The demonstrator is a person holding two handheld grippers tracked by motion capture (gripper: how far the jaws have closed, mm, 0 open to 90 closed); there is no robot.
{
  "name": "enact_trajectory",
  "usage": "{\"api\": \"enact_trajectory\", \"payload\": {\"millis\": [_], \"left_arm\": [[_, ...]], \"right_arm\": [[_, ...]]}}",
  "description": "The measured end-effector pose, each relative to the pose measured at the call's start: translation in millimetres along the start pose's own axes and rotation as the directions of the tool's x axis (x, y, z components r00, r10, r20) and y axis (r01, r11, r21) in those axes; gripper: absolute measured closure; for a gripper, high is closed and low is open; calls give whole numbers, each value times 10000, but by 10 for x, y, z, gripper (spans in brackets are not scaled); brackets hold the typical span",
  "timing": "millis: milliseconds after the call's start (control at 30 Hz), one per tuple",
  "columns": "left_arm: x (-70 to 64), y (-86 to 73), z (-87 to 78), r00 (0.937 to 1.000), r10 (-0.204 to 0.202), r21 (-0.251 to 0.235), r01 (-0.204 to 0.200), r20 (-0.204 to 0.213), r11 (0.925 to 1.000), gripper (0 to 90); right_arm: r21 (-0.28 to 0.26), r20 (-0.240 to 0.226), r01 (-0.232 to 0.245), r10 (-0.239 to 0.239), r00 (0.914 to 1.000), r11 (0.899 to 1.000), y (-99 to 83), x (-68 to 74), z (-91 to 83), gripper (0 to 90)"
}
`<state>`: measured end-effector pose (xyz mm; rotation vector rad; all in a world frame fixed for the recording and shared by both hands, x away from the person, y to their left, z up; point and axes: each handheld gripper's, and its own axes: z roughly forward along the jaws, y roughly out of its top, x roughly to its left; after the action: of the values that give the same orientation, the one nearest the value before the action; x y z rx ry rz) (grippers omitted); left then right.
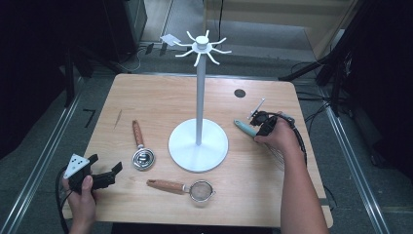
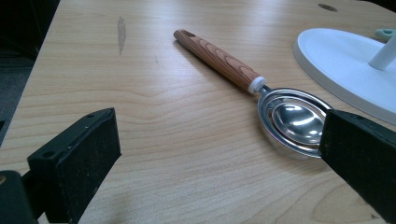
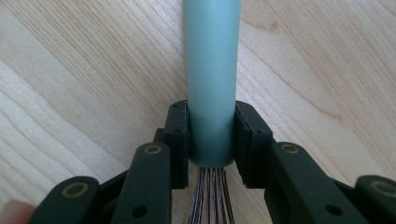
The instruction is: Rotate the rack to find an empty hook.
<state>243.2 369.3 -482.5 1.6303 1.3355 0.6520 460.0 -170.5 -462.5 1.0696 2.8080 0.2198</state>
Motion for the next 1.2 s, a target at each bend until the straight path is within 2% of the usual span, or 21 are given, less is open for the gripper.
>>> {"api": "enact_trajectory", "payload": {"millis": [100, 267, 400, 600, 667, 800, 833, 900, 1000, 1133, 1200], "left_arm": [[0, 0, 0, 10000, 12, 13, -12, -12, 10000, 0], [1, -2, -5, 10000, 2, -22, -2, -13, 10000, 0], [1, 0, 1, 10000, -56, -4, 56, -20, 10000, 0], [0, 1, 2, 10000, -51, -3, 51, -15, 10000, 0], [1, 0, 1, 10000, -27, 2, 27, -17, 10000, 0], [1, 0, 0, 10000, -46, -10, 46, -1, 10000, 0], [0, 0, 1, 10000, -42, -8, 42, -6, 10000, 0], [1, 0, 1, 10000, -37, -4, 37, -5, 10000, 0], [1, 1, 1, 10000, -36, 2, 36, -12, 10000, 0], [1, 0, -1, 10000, -14, -11, 14, -5, 10000, 0], [0, 0, 0, 10000, -38, -10, 38, -17, 10000, 0]], "right_arm": [[116, 196, 124, -126, 9997, 9999, 20, 31, -1, 711], [179, 244, -26, 21, 9997, 9998, 34, 41, 3, 712], [214, 273, -293, 287, 9992, 9993, 29, 34, -2, 713], [-62, 490, -572, 574, 9971, 9983, -3, 58, -3, 714], [-237, 377, -758, 766, 9963, 9968, -30, 68, -4, 714], [-486, 391, -741, 760, 9963, 9961, -67, 83, -35, 714], [-803, 383, -858, 891, 9953, 9931, -92, 88, -78, 714], [-1058, 442, -964, 1015, 9939, 9897, -111, 96, -126, 714], [-1238, 432, -1008, 1069, 9933, 9872, -126, 108, -167, 715], [-1792, 451, -1167, 1267, 9909, 9769, -173, 138, -256, 715], [-2157, 397, -1274, 1391, 9895, 9681, -207, 149, -299, 714]]}}
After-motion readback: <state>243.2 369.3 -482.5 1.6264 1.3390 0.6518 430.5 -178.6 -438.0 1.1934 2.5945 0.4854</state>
